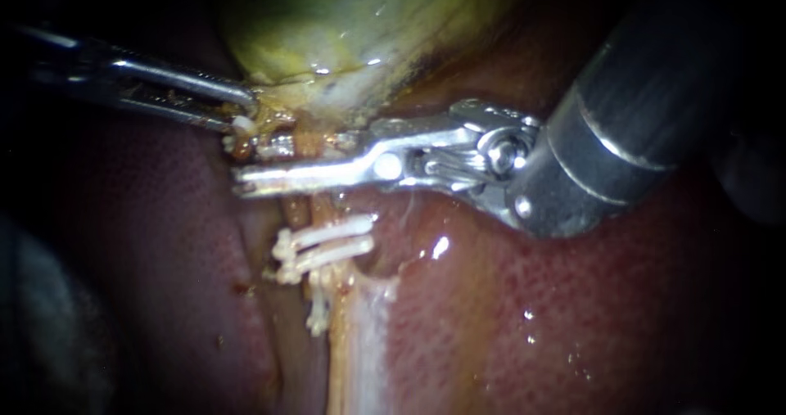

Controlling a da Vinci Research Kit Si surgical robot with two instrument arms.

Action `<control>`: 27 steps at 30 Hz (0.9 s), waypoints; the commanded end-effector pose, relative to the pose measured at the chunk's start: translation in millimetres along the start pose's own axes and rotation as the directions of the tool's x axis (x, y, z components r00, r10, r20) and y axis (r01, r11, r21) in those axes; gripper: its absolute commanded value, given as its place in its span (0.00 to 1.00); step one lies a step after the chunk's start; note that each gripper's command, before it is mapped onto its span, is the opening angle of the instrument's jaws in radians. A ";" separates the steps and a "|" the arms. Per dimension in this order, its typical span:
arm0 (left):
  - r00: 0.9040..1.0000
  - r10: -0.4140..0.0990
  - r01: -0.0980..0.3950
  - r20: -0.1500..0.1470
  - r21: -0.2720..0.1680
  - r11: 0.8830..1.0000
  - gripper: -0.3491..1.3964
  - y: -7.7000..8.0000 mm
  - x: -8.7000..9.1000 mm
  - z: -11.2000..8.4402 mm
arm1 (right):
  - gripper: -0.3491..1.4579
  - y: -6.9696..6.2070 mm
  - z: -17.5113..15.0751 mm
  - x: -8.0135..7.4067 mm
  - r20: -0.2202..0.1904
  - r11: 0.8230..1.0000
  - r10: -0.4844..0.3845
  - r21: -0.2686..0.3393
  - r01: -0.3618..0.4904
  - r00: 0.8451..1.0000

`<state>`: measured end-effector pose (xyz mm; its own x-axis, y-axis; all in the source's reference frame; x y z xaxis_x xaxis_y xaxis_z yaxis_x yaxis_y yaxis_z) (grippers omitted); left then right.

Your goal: Clipping third clip right tube

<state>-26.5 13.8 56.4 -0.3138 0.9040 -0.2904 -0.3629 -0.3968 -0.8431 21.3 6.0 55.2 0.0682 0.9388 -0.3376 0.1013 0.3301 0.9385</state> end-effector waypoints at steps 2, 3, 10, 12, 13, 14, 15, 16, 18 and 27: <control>1.000 0.000 0.000 0.000 0.000 1.000 0.00 0.0 0.0 0.0 | 0.44 -0.6 -0.1 0.3 -0.004 1.000 0.004 0.005 -0.004 1.000; 1.000 0.000 0.000 0.000 0.000 1.000 0.00 0.0 0.0 0.0 | 0.43 -0.8 -0.1 0.5 -0.006 1.000 0.005 0.007 -0.005 1.000; 1.000 0.001 -0.001 0.000 0.000 1.000 0.00 -0.1 0.0 0.0 | 0.37 -1.3 -0.3 1.0 -0.009 1.000 0.010 0.006 -0.010 1.000; 1.000 0.001 -0.001 0.000 0.000 1.000 0.00 -0.1 -0.1 0.0 | 0.31 -1.3 -0.5 1.0 -0.020 1.000 0.010 -0.005 -0.010 1.000; 1.000 0.001 -0.001 0.000 0.000 1.000 0.00 -0.1 0.0 0.0 | 0.26 -1.3 -0.6 1.0 -0.027 1.000 0.010 -0.011 -0.010 1.000; 1.000 0.001 -0.001 0.000 0.000 1.000 0.00 -0.1 0.0 0.0 | 0.23 -1.2 -0.7 1.0 -0.034 1.000 0.010 -0.019 -0.010 0.999; 1.000 0.001 -0.001 0.000 0.000 1.000 0.00 -0.1 0.0 0.1 | 0.20 -1.2 -0.9 1.0 -0.038 1.000 0.010 -0.023 -0.010 0.999; 1.000 0.001 -0.001 0.000 0.000 1.000 0.00 -0.1 0.0 0.1 | 0.18 -1.3 -0.9 1.0 -0.041 1.000 0.009 -0.026 -0.010 0.999; 1.000 0.001 -0.001 0.000 0.001 1.000 0.00 -0.1 -0.1 0.1 | 0.14 -1.3 -1.0 1.0 -0.044 1.000 0.009 -0.029 -0.010 0.999; 1.000 0.001 -0.001 0.000 0.001 1.000 0.00 -0.2 -0.1 0.1 | 0.00 -1.7 -1.4 0.5 -0.019 0.995 0.103 -0.011 -0.103 0.995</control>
<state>-26.5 13.8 56.7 -0.3140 0.9035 -0.2917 -0.3625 -0.3980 -0.8427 19.7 6.0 53.5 0.0589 0.9693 -0.2386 0.0826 0.2334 0.9689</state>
